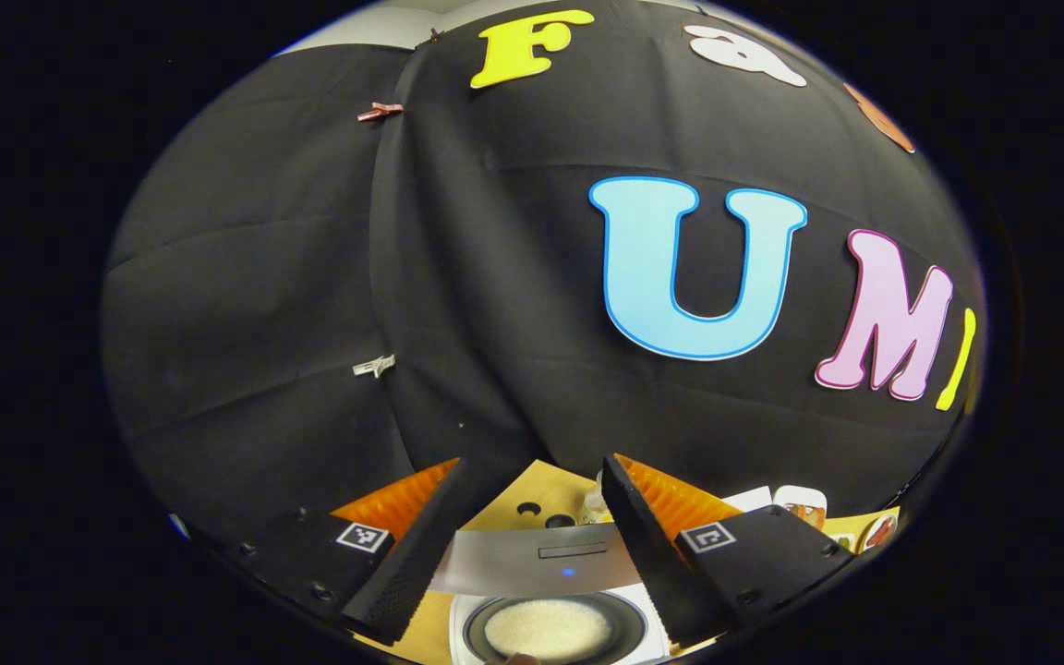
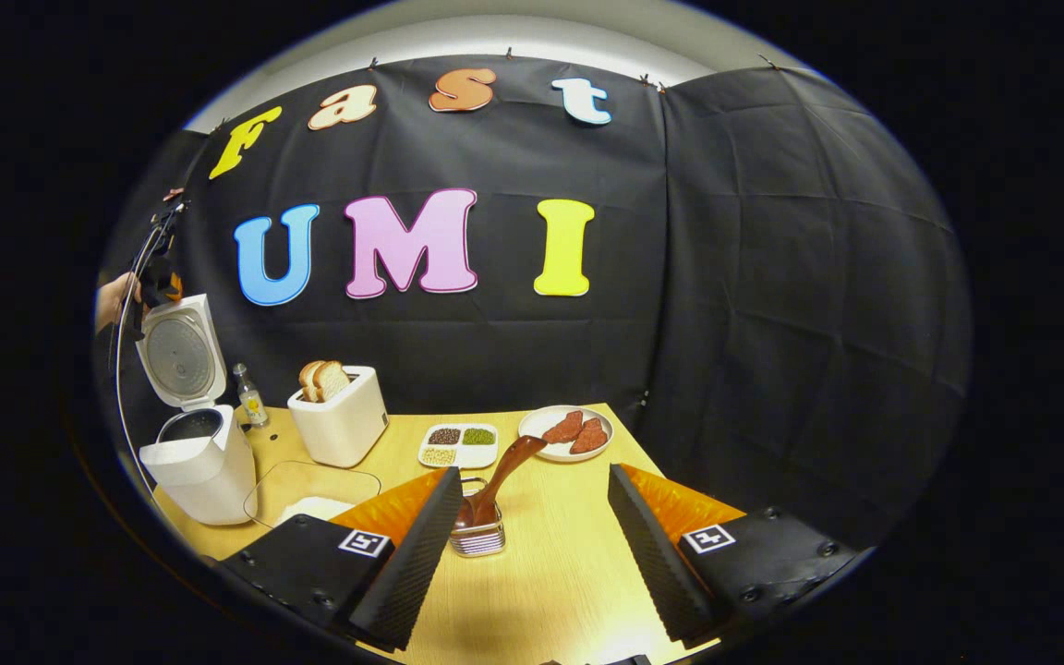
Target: Close the left gripper, press the button to open the rice cooker; take a wooden spoon from the chopstick holder with the right hand, scoop a spoonful of rice and pour it into the rice cooker, then put the wooden spoon back into the chopstick holder.
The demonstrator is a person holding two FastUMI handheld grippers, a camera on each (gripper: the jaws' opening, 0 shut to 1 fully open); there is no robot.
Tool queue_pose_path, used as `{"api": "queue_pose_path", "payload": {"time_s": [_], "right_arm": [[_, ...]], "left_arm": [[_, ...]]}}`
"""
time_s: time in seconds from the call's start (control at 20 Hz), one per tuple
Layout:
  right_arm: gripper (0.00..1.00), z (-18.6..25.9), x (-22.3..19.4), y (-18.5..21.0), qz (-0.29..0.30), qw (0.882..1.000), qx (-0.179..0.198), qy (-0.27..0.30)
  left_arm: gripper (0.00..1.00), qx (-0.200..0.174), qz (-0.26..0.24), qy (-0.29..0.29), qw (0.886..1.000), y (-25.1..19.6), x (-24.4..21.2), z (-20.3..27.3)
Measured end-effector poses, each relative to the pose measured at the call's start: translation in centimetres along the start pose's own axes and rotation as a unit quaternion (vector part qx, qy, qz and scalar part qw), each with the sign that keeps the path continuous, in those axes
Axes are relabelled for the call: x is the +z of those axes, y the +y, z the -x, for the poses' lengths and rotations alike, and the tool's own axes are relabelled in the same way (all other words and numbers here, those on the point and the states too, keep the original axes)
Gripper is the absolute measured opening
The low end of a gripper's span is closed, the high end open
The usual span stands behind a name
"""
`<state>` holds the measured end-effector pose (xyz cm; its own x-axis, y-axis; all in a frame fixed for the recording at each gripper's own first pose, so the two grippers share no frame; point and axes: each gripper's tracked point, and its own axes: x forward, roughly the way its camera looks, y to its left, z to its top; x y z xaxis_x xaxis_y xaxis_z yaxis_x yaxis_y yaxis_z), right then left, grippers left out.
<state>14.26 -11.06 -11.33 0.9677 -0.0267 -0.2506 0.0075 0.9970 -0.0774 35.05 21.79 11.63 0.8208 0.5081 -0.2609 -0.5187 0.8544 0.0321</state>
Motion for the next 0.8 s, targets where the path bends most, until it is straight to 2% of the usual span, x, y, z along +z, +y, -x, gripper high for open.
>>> {"api": "queue_pose_path", "payload": {"time_s": [0.25,0.5,0.8], "right_arm": [[0.99,-0.2,-1.3,1.4,-0.005,0.999,0.031,0.015],[0.99,-0.5,-1.9,2.3,0.011,0.998,0.058,0.026],[0.99,-1.3,-2.7,2.3,0.016,0.996,0.082,0.039]], "left_arm": [[0.99,-0.014,-0.006,0.034,0.999,-0.9,-4.4,4.7],[0.97,-0.033,-0.009,0.072,0.997,-2.8,-11.4,9.1],[0.98,-0.01,-0.044,0.081,0.996,-3.3,-18.3,10.6]]}}
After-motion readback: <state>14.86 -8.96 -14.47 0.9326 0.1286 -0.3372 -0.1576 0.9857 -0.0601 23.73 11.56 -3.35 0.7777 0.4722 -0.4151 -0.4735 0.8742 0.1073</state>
